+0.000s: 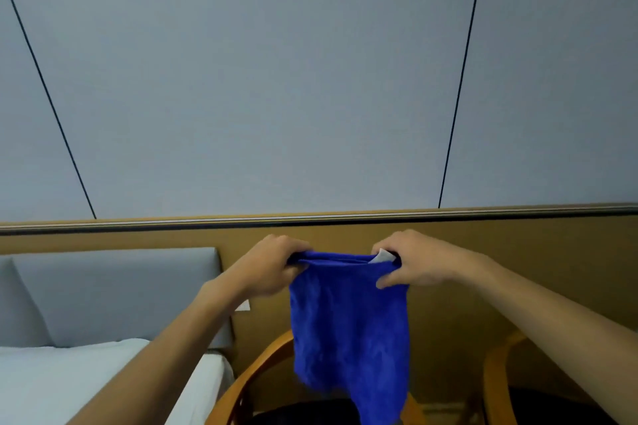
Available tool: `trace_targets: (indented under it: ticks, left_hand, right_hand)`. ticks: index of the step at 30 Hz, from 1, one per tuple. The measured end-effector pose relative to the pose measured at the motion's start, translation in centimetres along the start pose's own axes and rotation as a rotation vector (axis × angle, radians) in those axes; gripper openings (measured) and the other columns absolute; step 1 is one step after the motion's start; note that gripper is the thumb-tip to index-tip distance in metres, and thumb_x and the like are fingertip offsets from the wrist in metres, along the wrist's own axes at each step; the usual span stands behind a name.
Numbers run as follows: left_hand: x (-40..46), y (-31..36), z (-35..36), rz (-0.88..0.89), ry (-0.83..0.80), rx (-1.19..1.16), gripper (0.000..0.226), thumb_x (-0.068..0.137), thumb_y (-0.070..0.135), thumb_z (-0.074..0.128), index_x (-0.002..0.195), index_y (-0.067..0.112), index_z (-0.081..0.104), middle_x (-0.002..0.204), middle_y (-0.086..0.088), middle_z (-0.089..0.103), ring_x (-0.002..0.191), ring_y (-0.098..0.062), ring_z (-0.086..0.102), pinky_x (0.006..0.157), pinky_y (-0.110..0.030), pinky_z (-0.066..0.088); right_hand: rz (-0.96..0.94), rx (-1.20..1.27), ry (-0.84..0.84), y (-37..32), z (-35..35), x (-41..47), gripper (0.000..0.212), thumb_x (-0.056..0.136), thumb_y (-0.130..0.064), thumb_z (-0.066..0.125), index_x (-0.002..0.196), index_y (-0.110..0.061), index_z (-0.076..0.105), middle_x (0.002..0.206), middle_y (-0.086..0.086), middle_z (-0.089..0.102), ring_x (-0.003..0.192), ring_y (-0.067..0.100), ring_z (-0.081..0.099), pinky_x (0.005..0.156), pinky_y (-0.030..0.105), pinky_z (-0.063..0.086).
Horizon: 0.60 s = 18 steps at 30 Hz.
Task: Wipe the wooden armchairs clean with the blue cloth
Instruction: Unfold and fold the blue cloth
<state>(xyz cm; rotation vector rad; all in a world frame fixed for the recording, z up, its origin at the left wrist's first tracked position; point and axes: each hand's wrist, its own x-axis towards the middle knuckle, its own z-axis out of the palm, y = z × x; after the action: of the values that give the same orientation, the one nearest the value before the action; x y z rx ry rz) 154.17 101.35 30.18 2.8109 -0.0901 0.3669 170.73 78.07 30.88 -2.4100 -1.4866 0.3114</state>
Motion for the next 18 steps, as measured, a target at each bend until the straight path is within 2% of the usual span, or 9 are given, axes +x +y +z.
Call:
trace_targets:
  ticks: [2, 4, 6, 8, 9, 11, 13, 16, 18]
  left_hand:
    - [0.6, -0.1, -1.1, -0.048, 0.102, -0.153, 0.018, 0.089, 0.010, 0.054, 0.079, 0.024, 0.059, 0.073, 0.008, 0.061, 0.070, -0.009, 0.055, 0.065, -0.031, 0.043]
    - [1.3, -0.2, -2.2, -0.137, 0.224, -0.398, 0.012, 0.090, 0.010, 0.056, 0.084, 0.018, 0.062, 0.074, 0.003, 0.064, 0.069, -0.009, 0.057, 0.065, -0.030, 0.045]
    - [2.1, 0.3, -3.2, -0.210, 0.357, -0.721, 0.005, 0.092, 0.014, 0.058, 0.094, 0.017, 0.062, 0.081, 0.002, 0.070, 0.076, -0.010, 0.065, 0.067, -0.031, 0.052]
    - [2.7, 1.0, -4.0, -0.226, 0.411, -1.039, 0.016, 0.091, 0.026, 0.063, 0.106, 0.021, 0.061, 0.095, 0.001, 0.073, 0.090, -0.016, 0.070, 0.070, -0.032, 0.056]
    - [2.8, 1.3, -3.9, -0.215, 0.361, -1.135, 0.028, 0.088, 0.035, 0.067, 0.112, 0.023, 0.060, 0.103, 0.001, 0.073, 0.096, -0.018, 0.070, 0.073, -0.032, 0.056]
    - [2.3, 2.3, -1.7, -0.247, 0.127, -1.114, 0.045, 0.080, 0.047, 0.074, 0.117, 0.024, 0.062, 0.114, 0.002, 0.070, 0.104, -0.019, 0.068, 0.084, -0.037, 0.056]
    - [1.5, 3.1, 1.3, -0.350, -0.051, -1.012, 0.046, 0.077, 0.039, 0.078, 0.116, 0.021, 0.063, 0.114, 0.004, 0.070, 0.105, -0.017, 0.067, 0.094, -0.044, 0.053]
    - [2.1, 4.1, 3.0, -0.376, -0.018, -1.154, 0.040, 0.080, 0.028, 0.076, 0.116, 0.014, 0.065, 0.115, 0.001, 0.070, 0.107, -0.020, 0.066, 0.097, -0.046, 0.050]
    - [3.4, 5.2, 2.5, -0.348, 0.014, -1.288, 0.036, 0.084, 0.024, 0.073, 0.117, 0.011, 0.065, 0.117, -0.003, 0.069, 0.108, -0.022, 0.065, 0.095, -0.041, 0.051]
  right_hand:
    - [-0.018, 0.158, 0.102, -0.2, -1.3, -0.2, 0.012, 0.086, -0.037, 0.072, 0.091, -0.036, 0.062, 0.091, -0.017, 0.066, 0.084, 0.005, 0.063, 0.069, 0.029, 0.056]
    - [0.003, 0.419, 0.189, -0.4, -2.6, -0.5, 0.019, 0.088, -0.033, 0.072, 0.098, -0.039, 0.057, 0.093, -0.014, 0.070, 0.084, 0.007, 0.068, 0.068, 0.026, 0.057]
    - [0.024, 0.641, 0.236, -0.9, -3.9, -0.6, 0.028, 0.091, -0.032, 0.070, 0.112, -0.037, 0.053, 0.097, -0.007, 0.075, 0.088, 0.012, 0.072, 0.066, 0.026, 0.057]
    - [0.015, 0.835, 0.327, -1.4, -5.3, -0.4, 0.034, 0.092, -0.031, 0.069, 0.120, -0.037, 0.051, 0.099, -0.002, 0.076, 0.088, 0.017, 0.073, 0.062, 0.025, 0.056]
    - [0.010, 0.920, 0.392, -1.7, -6.0, -0.1, 0.035, 0.091, -0.031, 0.069, 0.121, -0.037, 0.052, 0.099, -0.001, 0.076, 0.086, 0.018, 0.074, 0.059, 0.025, 0.055]
    - [0.049, 1.029, 0.486, -2.2, -7.0, 0.4, 0.035, 0.089, -0.035, 0.071, 0.119, -0.040, 0.055, 0.094, -0.001, 0.075, 0.080, 0.017, 0.073, 0.053, 0.028, 0.052]
    - [0.113, 1.064, 0.515, -2.2, -7.4, 0.7, 0.038, 0.085, -0.039, 0.074, 0.118, -0.040, 0.055, 0.095, 0.000, 0.075, 0.081, 0.017, 0.074, 0.059, 0.032, 0.055]
    - [0.169, 1.263, 0.600, 0.1, -6.1, 0.4, 0.057, 0.082, -0.036, 0.078, 0.132, -0.027, 0.051, 0.112, 0.007, 0.071, 0.090, 0.018, 0.073, 0.071, 0.034, 0.058]
    - [0.191, 1.502, 0.420, 2.5, -2.6, -0.2, 0.063, 0.083, -0.047, 0.075, 0.136, -0.021, 0.054, 0.129, 0.009, 0.065, 0.109, 0.024, 0.068, 0.093, 0.043, 0.053]
